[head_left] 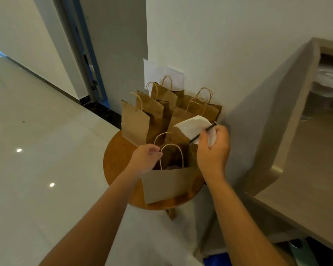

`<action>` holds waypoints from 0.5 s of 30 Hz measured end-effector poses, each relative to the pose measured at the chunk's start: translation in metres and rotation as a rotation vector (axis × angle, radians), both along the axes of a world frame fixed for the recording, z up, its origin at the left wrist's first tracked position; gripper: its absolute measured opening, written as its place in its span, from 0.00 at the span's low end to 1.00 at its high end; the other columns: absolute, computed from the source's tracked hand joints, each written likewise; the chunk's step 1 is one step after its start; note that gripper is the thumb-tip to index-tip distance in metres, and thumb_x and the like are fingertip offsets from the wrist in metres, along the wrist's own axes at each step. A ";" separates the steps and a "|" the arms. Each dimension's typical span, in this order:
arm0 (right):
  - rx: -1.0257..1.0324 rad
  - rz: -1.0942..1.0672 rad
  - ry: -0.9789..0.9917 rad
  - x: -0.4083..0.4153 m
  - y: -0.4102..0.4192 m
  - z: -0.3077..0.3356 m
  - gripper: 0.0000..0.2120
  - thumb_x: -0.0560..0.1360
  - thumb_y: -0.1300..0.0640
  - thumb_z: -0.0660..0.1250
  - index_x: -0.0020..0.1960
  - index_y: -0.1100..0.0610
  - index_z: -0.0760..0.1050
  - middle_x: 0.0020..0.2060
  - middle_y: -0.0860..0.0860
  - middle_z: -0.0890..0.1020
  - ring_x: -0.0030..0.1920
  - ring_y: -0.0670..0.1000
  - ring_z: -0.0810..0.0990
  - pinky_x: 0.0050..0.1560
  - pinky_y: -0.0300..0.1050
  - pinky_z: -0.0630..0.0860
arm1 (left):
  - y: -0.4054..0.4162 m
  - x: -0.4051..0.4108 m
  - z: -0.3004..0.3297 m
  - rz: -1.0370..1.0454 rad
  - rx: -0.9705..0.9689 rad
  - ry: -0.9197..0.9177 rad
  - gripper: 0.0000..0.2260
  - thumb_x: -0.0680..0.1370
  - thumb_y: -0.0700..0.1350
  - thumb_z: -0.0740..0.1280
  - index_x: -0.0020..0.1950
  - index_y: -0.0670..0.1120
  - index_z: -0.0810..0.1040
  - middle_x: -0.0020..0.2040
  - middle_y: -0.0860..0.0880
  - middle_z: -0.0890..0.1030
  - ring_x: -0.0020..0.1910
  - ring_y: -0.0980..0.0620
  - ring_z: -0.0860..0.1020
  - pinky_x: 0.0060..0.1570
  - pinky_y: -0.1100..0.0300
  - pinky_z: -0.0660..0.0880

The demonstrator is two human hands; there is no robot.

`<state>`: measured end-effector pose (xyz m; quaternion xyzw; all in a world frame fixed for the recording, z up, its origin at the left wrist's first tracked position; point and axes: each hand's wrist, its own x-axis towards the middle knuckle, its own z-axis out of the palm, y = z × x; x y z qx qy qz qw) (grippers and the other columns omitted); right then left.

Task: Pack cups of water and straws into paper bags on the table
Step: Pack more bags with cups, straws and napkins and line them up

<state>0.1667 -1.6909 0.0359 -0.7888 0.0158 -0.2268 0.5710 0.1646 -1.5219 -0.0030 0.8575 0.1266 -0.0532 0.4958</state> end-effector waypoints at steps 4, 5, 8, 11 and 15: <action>-0.009 -0.050 0.089 0.025 0.005 -0.023 0.06 0.78 0.54 0.63 0.53 0.48 0.67 0.49 0.44 0.73 0.47 0.41 0.74 0.38 0.25 0.70 | 0.007 0.035 -0.023 -0.069 0.162 -0.014 0.11 0.81 0.43 0.60 0.60 0.46 0.77 0.55 0.49 0.79 0.55 0.51 0.77 0.57 0.60 0.72; -0.020 -0.056 0.143 0.031 0.005 -0.031 0.05 0.78 0.54 0.63 0.53 0.49 0.68 0.48 0.44 0.74 0.47 0.41 0.73 0.39 0.25 0.69 | 0.007 0.044 -0.027 -0.125 0.209 -0.015 0.11 0.81 0.43 0.60 0.59 0.46 0.78 0.54 0.49 0.79 0.54 0.51 0.77 0.55 0.62 0.71; 0.013 -0.058 0.305 0.044 0.006 -0.051 0.07 0.77 0.56 0.64 0.55 0.54 0.73 0.50 0.47 0.77 0.50 0.46 0.76 0.45 0.32 0.74 | 0.007 0.066 -0.037 -0.289 0.320 0.058 0.09 0.79 0.46 0.64 0.56 0.47 0.80 0.51 0.50 0.80 0.44 0.55 0.74 0.45 0.64 0.69; 0.027 -0.021 0.454 0.054 0.013 -0.065 0.08 0.76 0.58 0.66 0.55 0.54 0.74 0.48 0.46 0.77 0.49 0.46 0.76 0.46 0.34 0.75 | 0.017 0.083 -0.041 -0.530 0.458 0.220 0.17 0.73 0.55 0.71 0.57 0.48 0.77 0.46 0.52 0.78 0.44 0.54 0.75 0.43 0.60 0.72; -0.033 0.092 0.641 0.066 0.027 -0.078 0.06 0.74 0.59 0.68 0.49 0.52 0.73 0.44 0.47 0.78 0.47 0.49 0.77 0.42 0.37 0.75 | 0.035 0.097 -0.043 -0.812 0.745 0.129 0.29 0.67 0.67 0.69 0.61 0.51 0.73 0.52 0.52 0.78 0.52 0.49 0.75 0.51 0.53 0.74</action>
